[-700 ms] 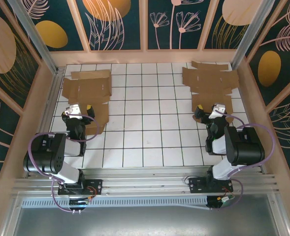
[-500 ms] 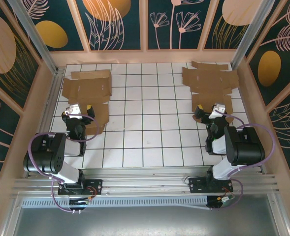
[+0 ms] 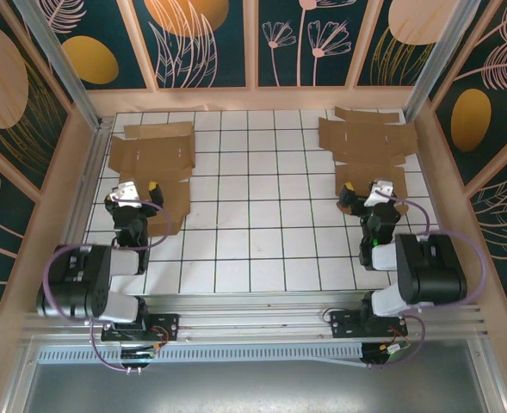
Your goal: Fold the paper box
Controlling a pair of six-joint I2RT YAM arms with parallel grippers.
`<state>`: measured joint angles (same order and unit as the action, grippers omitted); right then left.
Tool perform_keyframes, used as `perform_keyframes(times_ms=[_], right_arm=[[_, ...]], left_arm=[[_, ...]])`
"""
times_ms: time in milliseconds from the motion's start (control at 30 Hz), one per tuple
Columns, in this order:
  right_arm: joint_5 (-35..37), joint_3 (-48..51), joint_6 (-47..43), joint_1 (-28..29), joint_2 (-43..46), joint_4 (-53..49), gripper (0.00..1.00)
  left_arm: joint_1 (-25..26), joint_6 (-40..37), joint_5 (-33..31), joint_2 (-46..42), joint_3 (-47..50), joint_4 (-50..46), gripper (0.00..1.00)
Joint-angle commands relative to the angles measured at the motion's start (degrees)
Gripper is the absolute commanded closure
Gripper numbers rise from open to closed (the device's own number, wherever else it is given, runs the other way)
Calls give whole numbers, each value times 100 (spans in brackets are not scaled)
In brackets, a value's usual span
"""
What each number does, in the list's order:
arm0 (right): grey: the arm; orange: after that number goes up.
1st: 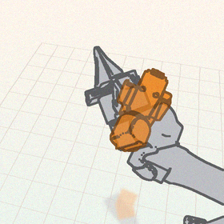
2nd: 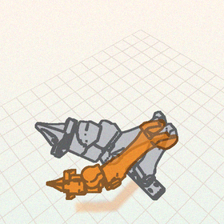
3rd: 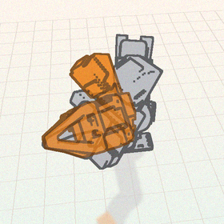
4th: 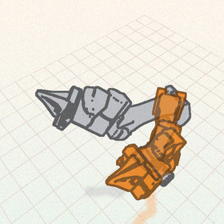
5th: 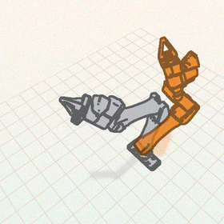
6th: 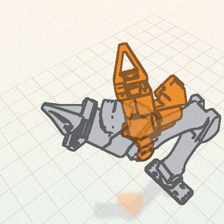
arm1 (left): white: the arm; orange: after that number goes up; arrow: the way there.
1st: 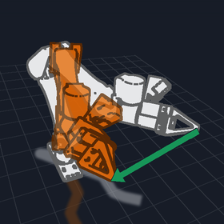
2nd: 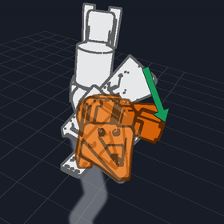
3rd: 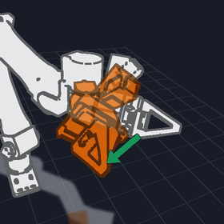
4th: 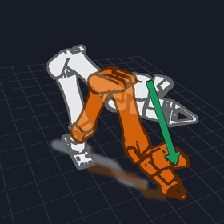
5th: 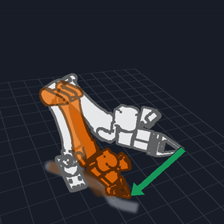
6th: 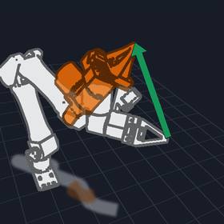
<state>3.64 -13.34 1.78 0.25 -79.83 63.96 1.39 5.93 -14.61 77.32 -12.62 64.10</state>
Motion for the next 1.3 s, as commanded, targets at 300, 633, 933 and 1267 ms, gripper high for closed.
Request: perform_keyframes(times_ms=[300, 633, 933, 1267], right_arm=[[-590, -5474, 1707, -1544, -2271, -6000, 2], [-1519, -8232, 1621, -2410, -4700, -6919, 2], [-1482, -9351, 1181, -2451, -5717, -7751, 4], [-2557, -8119, 121, -2574, -4922, -8064, 3]], left_arm=[[515, 3340, 2401, -1562, -2091, -3990, 1], [2467, 3247, 3631, -562, -3130, -5223, 1], [2917, 3412, 3018, -850, -2488, -5012, 1], [2920, 2784, 2938, -290, -3052, -5320, 1]])
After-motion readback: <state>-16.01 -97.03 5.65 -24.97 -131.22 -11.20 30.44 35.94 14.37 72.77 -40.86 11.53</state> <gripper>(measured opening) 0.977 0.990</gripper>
